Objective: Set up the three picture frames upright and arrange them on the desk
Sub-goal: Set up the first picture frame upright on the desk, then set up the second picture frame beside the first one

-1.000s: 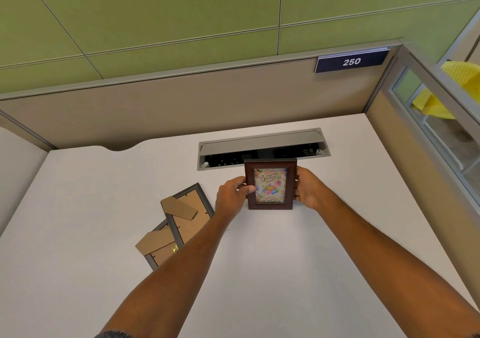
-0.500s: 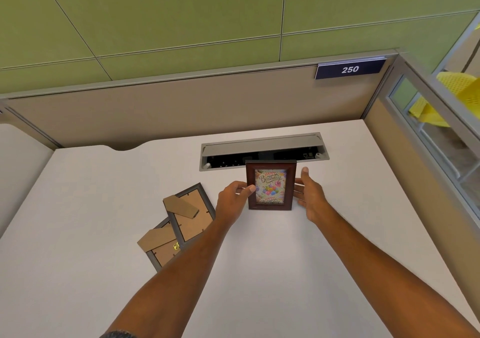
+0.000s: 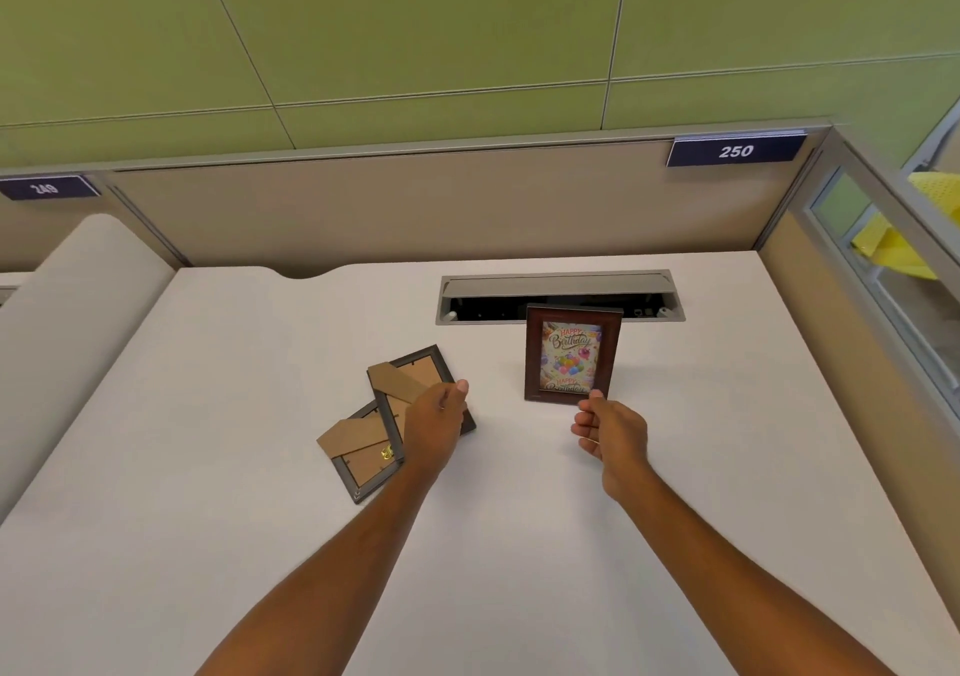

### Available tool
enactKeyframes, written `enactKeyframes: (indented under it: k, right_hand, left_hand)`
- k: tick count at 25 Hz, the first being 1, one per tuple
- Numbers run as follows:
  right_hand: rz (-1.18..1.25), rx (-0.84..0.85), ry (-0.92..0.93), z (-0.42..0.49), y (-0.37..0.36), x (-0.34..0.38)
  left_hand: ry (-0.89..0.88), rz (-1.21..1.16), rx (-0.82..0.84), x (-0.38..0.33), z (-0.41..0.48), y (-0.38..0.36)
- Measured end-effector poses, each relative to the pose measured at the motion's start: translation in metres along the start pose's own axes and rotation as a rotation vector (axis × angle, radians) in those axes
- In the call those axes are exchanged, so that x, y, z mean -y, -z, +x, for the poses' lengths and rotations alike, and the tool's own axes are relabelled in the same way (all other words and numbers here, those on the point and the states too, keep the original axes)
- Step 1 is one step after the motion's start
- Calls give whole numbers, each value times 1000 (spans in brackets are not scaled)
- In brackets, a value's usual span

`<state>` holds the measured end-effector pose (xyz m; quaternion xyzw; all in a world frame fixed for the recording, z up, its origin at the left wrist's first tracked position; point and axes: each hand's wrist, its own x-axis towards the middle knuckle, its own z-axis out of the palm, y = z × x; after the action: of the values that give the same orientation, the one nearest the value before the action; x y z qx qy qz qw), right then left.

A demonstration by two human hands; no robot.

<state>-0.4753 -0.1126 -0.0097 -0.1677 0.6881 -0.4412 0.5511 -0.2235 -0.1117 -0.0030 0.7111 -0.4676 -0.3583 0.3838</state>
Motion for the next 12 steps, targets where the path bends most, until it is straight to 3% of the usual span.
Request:
enactKeyframes:
  k: [6, 12]
  right_hand:
    - [-143, 229, -52, -31, -45, -16]
    - [-205, 294, -92, -40, -98, -31]
  left_hand:
    - [149, -20, -136, 33, -18, 51]
    - [227, 36, -162, 52, -19, 89]
